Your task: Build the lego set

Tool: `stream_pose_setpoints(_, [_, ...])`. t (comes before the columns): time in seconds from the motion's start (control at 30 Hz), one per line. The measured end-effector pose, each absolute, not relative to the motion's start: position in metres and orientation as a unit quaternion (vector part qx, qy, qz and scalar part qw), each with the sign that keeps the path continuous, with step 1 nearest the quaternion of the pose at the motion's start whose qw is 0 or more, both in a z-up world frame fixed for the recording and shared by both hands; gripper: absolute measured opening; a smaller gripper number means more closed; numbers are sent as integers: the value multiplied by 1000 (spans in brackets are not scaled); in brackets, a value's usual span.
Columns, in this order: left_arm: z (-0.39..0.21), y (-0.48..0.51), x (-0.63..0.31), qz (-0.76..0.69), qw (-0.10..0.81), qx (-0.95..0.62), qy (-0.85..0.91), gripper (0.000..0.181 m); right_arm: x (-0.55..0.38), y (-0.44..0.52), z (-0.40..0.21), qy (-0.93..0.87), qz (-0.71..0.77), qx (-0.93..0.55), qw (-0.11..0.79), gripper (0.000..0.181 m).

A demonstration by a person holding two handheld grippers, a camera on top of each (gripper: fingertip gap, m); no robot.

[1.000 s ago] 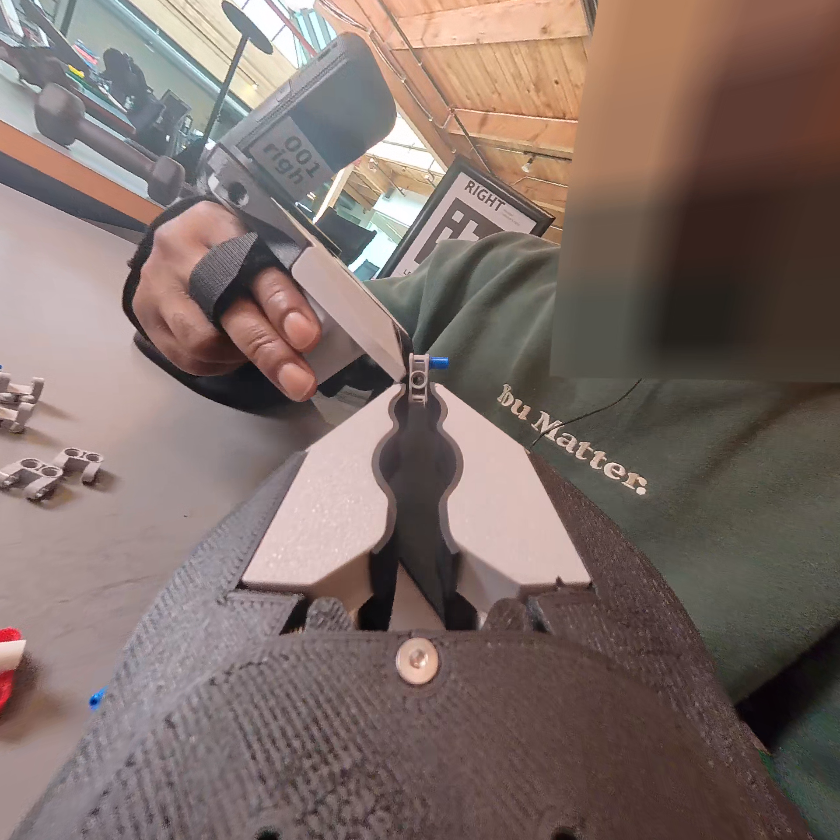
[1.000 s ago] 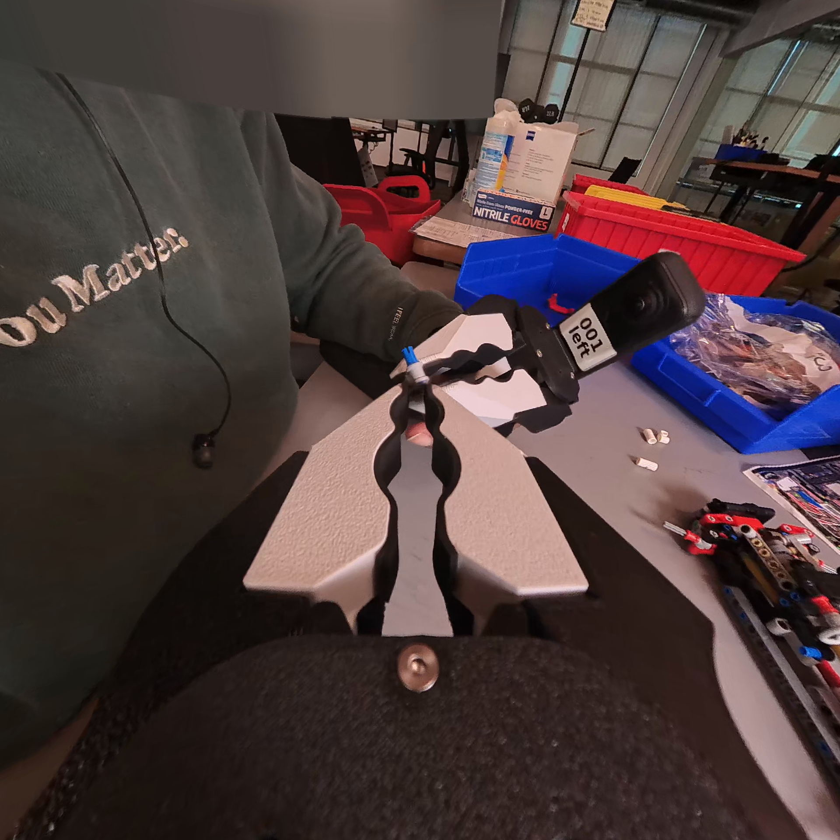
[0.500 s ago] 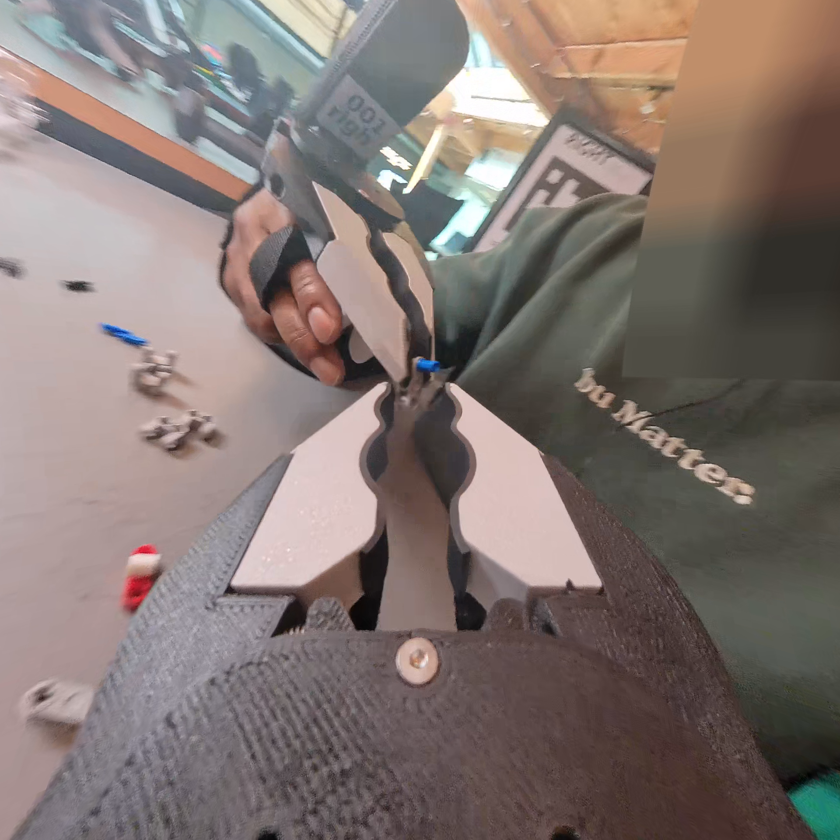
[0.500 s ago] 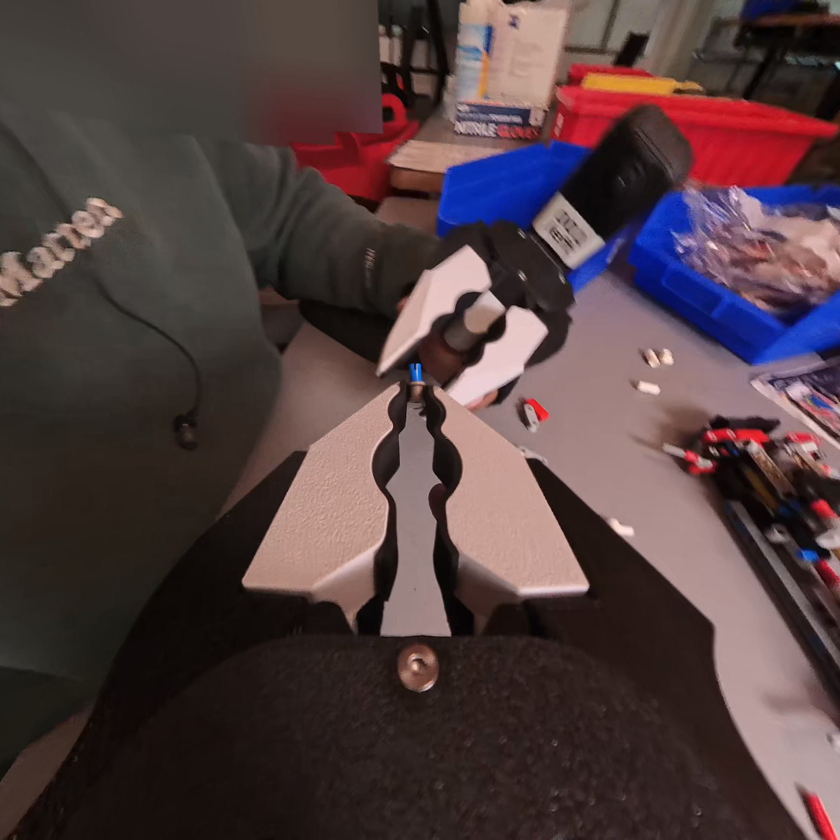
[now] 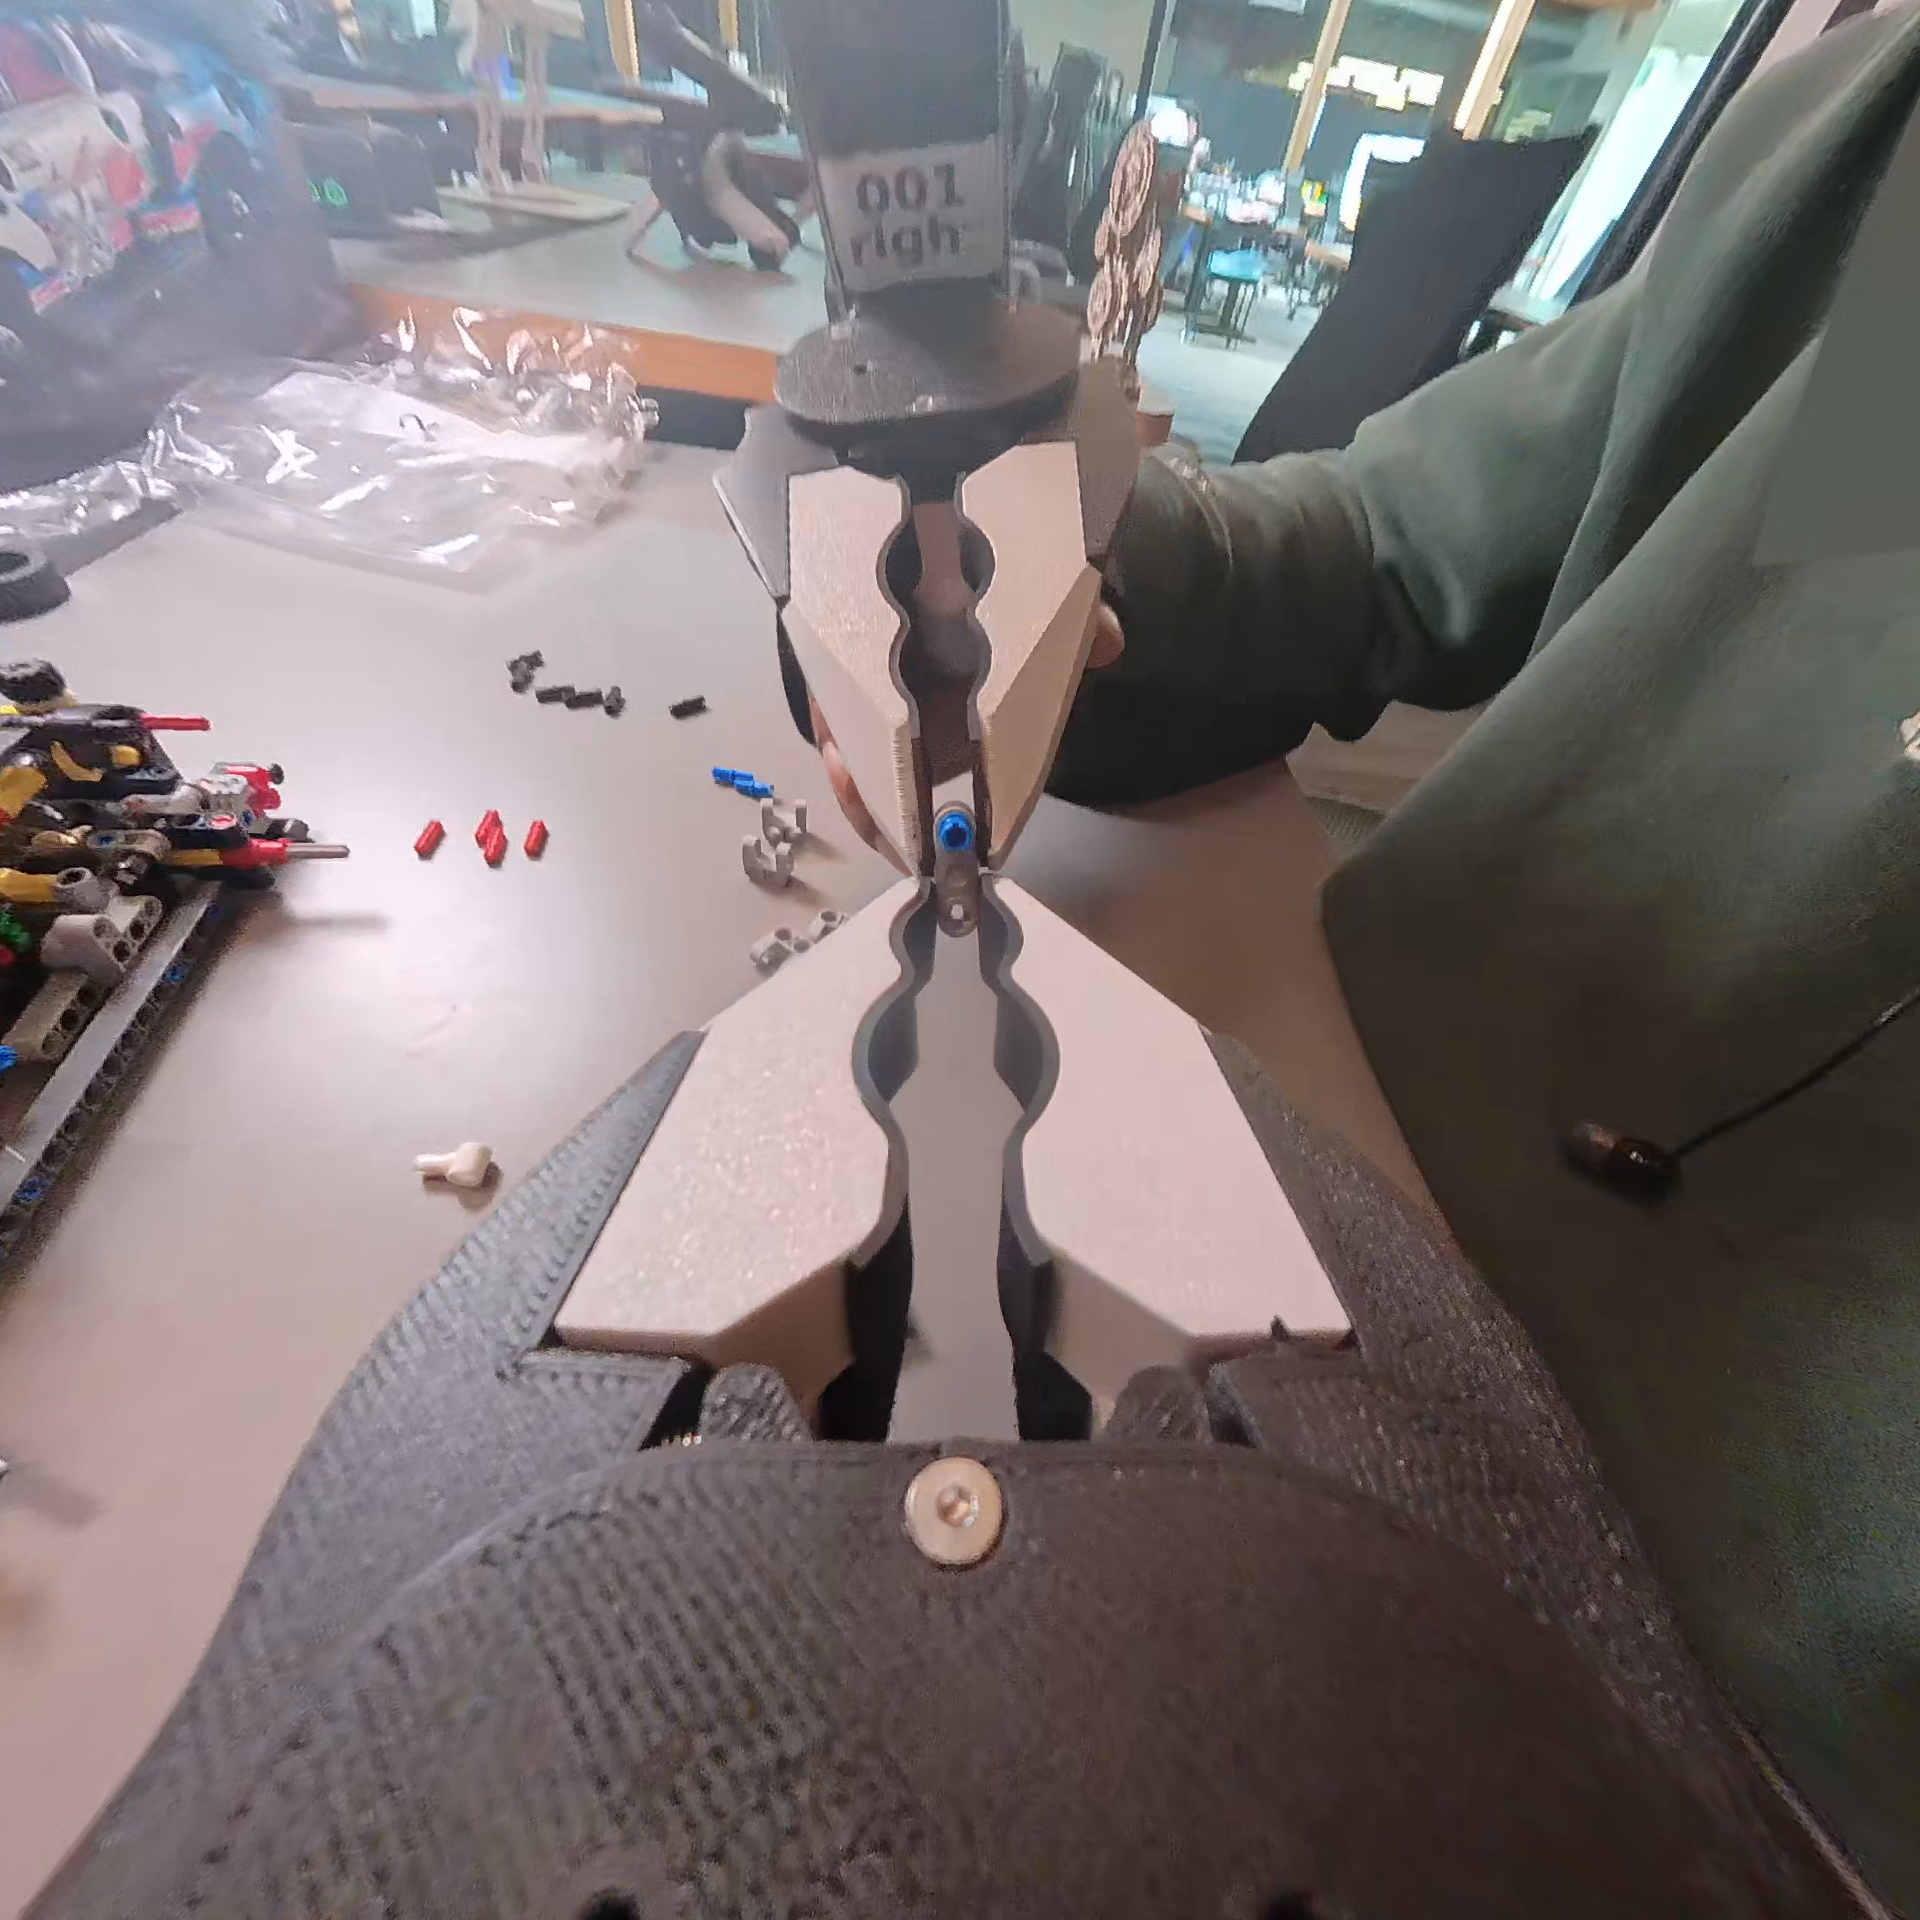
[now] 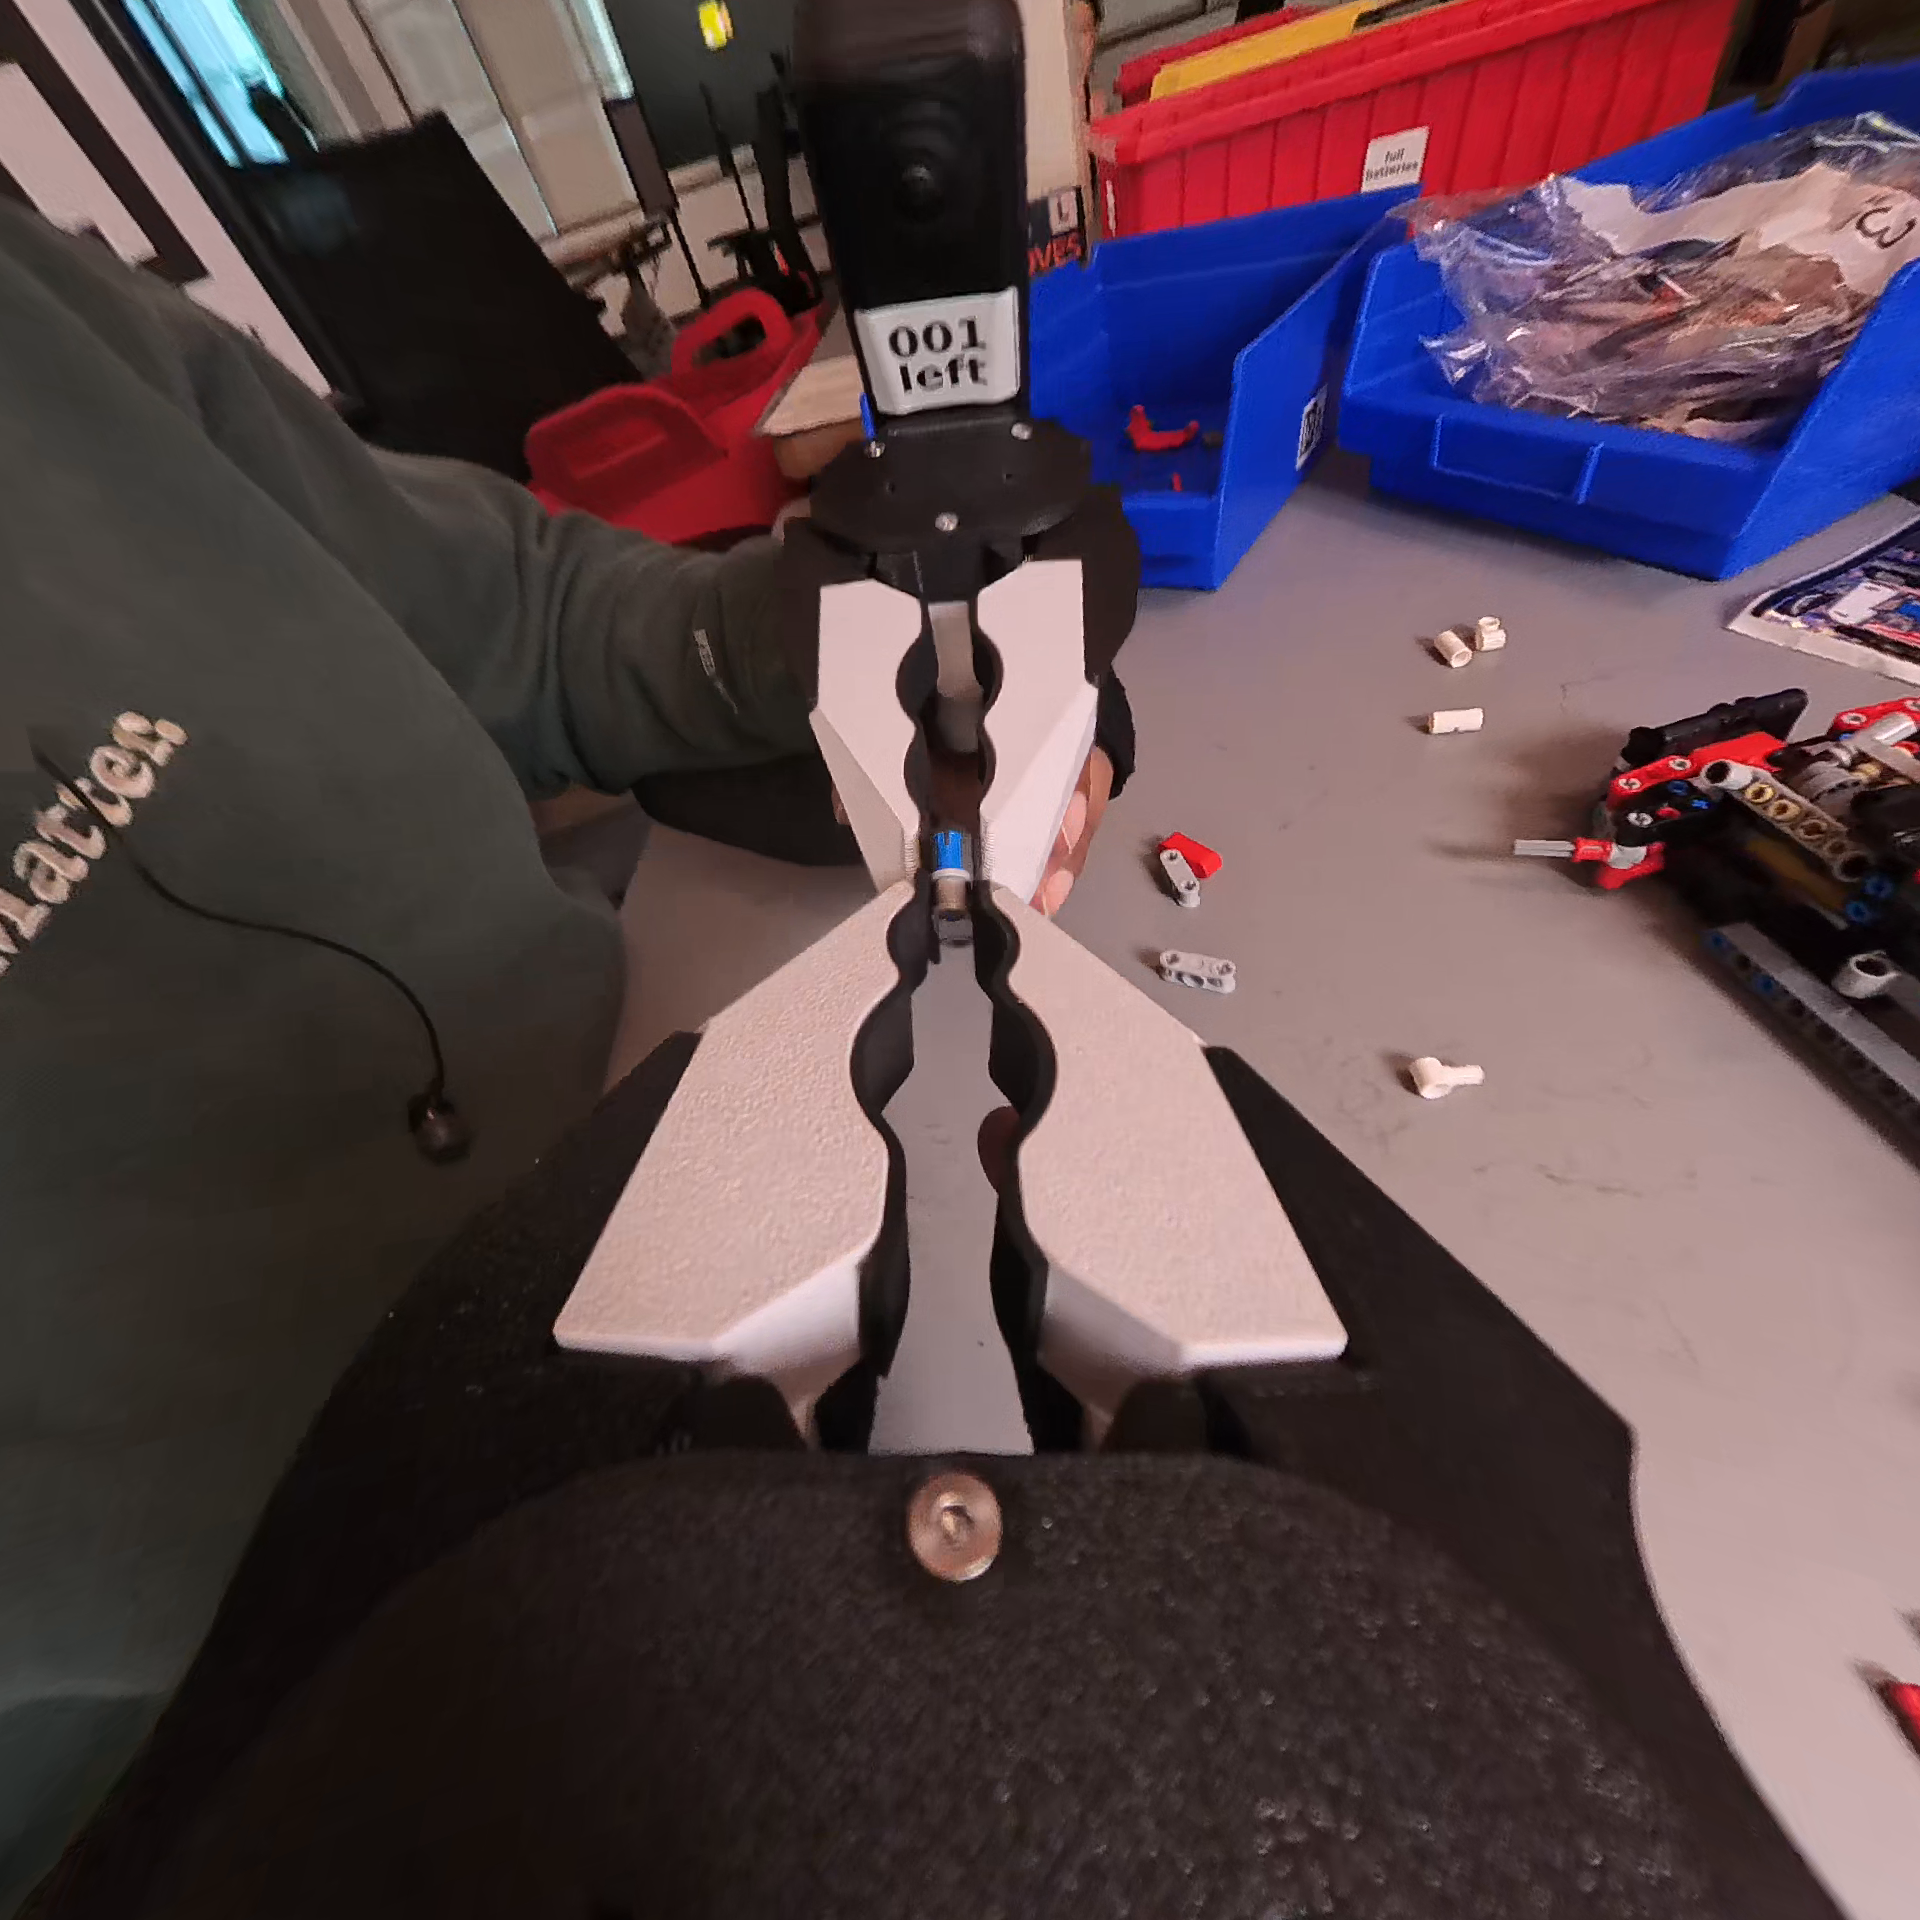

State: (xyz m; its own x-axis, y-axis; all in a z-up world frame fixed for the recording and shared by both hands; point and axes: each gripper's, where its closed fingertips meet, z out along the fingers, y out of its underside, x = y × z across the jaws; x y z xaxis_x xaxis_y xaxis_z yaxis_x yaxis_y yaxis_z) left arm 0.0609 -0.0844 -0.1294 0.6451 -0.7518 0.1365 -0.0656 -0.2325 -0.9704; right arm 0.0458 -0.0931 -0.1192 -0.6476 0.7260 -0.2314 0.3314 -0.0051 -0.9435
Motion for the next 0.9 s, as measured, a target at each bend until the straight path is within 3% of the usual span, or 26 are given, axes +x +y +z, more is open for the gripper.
stream_pose_setpoints(0.23, [-96, -81, 56, -406, 607, -651, 208, 5, 39, -90, -87, -570, 704, -405, 124, 6])
stream_pose_setpoints(0.57, [-85, -80, 55, -449, 621, -619, 171, 5, 37, -89, -77, -562, 710, -381, 187, 6])
stream_pose_setpoints(0.67, [-99, -77, 51, -413, 594, -664, 189, 5, 34, -85, -89, -598, 668, -397, 197, 6])
stream_pose_setpoints(0.77, [-130, -69, 25, -278, 556, -749, 227, 24, 33, -75, -111, -667, 584, -420, 195, 6])
stream_pose_setpoints(0.9, [-187, -71, 5, -175, 446, -827, 293, 30, 34, -61, -165, -784, 415, -434, 158, 6])
